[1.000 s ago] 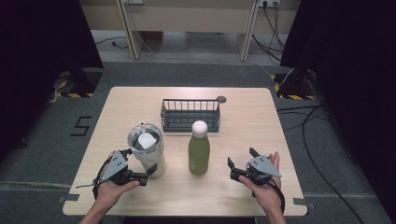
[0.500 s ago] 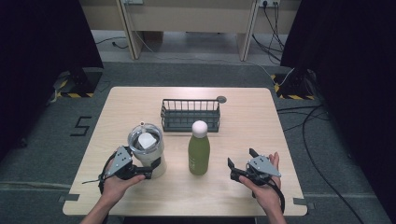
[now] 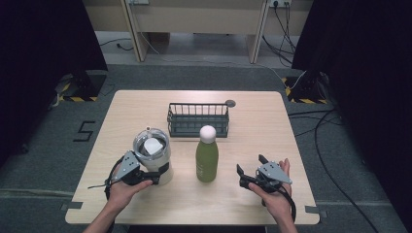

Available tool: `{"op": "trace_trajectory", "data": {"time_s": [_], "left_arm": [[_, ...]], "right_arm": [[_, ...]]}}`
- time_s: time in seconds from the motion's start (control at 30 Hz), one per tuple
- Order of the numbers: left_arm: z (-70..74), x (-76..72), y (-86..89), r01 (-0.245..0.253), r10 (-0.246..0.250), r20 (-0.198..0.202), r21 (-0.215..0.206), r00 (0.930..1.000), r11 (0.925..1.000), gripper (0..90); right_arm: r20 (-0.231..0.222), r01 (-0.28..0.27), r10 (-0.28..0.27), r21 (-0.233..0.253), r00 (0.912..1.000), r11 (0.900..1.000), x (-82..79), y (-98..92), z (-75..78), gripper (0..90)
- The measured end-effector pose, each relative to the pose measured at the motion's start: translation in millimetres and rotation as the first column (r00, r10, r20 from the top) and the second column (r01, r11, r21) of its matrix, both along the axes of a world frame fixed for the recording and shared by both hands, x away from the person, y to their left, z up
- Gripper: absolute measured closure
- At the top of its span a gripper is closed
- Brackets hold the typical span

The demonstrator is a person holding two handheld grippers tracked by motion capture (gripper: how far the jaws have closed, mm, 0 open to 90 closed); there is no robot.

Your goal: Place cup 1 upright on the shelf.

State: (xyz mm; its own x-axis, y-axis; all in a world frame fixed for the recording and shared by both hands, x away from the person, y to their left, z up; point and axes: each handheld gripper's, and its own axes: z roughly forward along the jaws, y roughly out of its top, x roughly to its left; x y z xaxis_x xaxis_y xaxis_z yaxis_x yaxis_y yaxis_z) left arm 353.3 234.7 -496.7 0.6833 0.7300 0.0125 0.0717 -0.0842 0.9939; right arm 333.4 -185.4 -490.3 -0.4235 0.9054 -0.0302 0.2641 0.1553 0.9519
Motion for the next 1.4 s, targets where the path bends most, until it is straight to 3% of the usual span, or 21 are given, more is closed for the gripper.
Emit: {"op": "trace_trajectory", "data": {"time_s": [0.57, 1.4], "left_arm": [[2.8, 0.1, -1.7, -0.011, 0.011, -0.018, 0.003, 0.9998, 0.9999, 9.4], [31.6, 18.0, -10.1, -0.002, 0.002, 0.045, -0.001, 0.999, 1.0, 9.4]], "right_arm": [[-0.007, 0.012, -0.012, 0.004, 0.9999, 1.0, 1.3, -1.1, -2.5, 12.8], [-0.011, 0.024, -0.024, 0.018, 0.9996, 1.0, 2.3, -6.1, -4.3, 13.6]]}}
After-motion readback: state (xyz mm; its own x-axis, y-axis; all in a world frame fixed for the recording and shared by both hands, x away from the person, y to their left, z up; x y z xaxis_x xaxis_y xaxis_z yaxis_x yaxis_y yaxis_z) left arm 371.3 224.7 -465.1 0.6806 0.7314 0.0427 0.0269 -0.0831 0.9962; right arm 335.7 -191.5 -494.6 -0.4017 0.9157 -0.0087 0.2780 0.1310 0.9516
